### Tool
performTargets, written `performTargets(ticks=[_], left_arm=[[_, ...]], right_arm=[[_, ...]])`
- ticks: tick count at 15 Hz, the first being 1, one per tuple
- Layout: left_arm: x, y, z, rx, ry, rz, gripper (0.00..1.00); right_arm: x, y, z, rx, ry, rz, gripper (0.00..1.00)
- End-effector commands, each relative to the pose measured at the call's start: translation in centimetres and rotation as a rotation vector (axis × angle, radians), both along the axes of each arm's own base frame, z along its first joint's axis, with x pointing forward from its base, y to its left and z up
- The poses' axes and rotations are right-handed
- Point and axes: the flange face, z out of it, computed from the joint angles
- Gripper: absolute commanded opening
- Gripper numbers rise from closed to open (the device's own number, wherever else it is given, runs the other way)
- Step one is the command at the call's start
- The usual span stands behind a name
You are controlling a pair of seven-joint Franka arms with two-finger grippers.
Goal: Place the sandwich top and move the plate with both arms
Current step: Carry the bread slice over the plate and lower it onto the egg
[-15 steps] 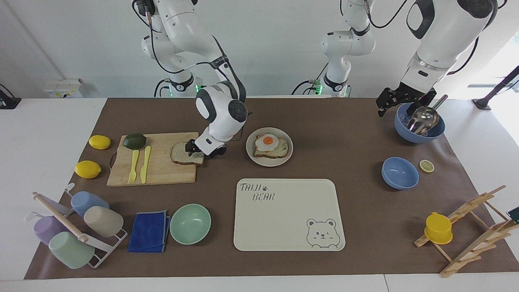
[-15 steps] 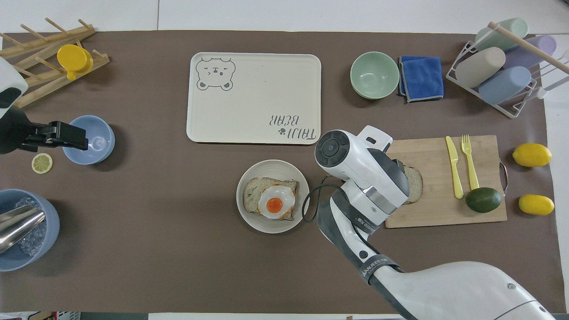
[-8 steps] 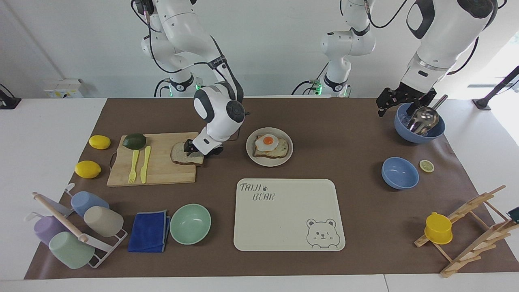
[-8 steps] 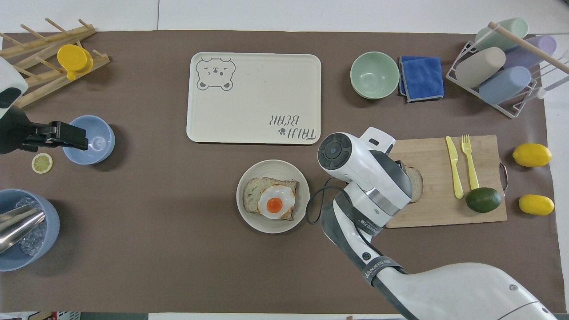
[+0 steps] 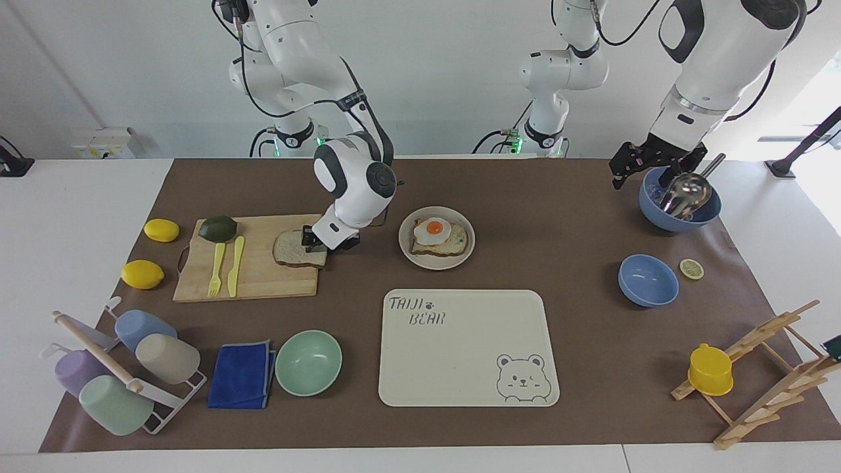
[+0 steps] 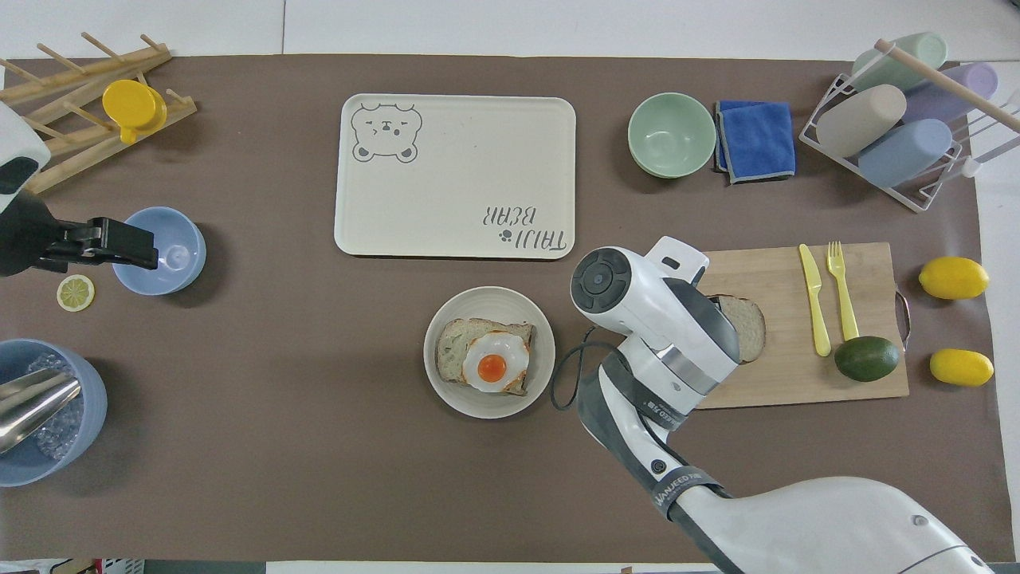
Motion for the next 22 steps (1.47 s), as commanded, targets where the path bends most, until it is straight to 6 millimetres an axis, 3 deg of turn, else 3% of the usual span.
performTargets(ticks=[1, 2, 3, 6, 8, 11, 12, 15, 18, 22], left_arm=[[-0.5, 0.2, 0.2, -0.004, -0.003, -0.006, 1.00], [-0.5, 0.2, 0.2, -0.004, -0.003, -0.006, 1.00], [-0.5, 0.2, 0.2, -0.004, -0.003, -0.006, 1.00], [-0.5, 0.2, 0.2, -0.004, -0.003, -0.006, 1.00], [-0.5, 0.2, 0.2, -0.004, -0.003, -0.006, 1.00], [-0.5, 0.2, 0.2, -0.004, -0.003, -0.006, 1.00], [-0.5, 0.2, 0.2, -0.004, -0.003, -0.006, 1.00], [-0.5, 0.2, 0.2, -0.004, -0.003, -0.006, 1.00], [-0.5, 0.2, 0.2, -0.004, -0.003, -0.006, 1.00], [-0.5, 0.2, 0.2, -0.004, -0.003, -0.006, 1.00]], right_arm=[[-0.6, -0.2, 0.3, -0.007, -0.029, 0.004, 0.28], [-0.6, -0.1, 0.4, -0.007, -0.029, 0.009, 0.06], [-0.5, 0.1, 0.7, -0.009, -0.028, 0.011, 0.00], [0.0, 2.9, 2.6, -0.014, -0.042, 0.038, 0.00], [-0.7, 7.8, 5.9, -0.019, -0.057, 0.085, 0.00], [-2.1, 16.9, 11.6, 0.038, -0.105, 0.163, 0.00], [-1.8, 18.1, 12.7, 0.088, -0.093, 0.134, 0.00], [-4.4, 23.6, 13.1, 0.199, -0.128, 0.197, 0.00], [-6.5, 26.0, 12.0, 0.226, -0.156, 0.212, 0.00], [-8.3, 27.1, 9.5, 0.249, -0.169, 0.216, 0.00]])
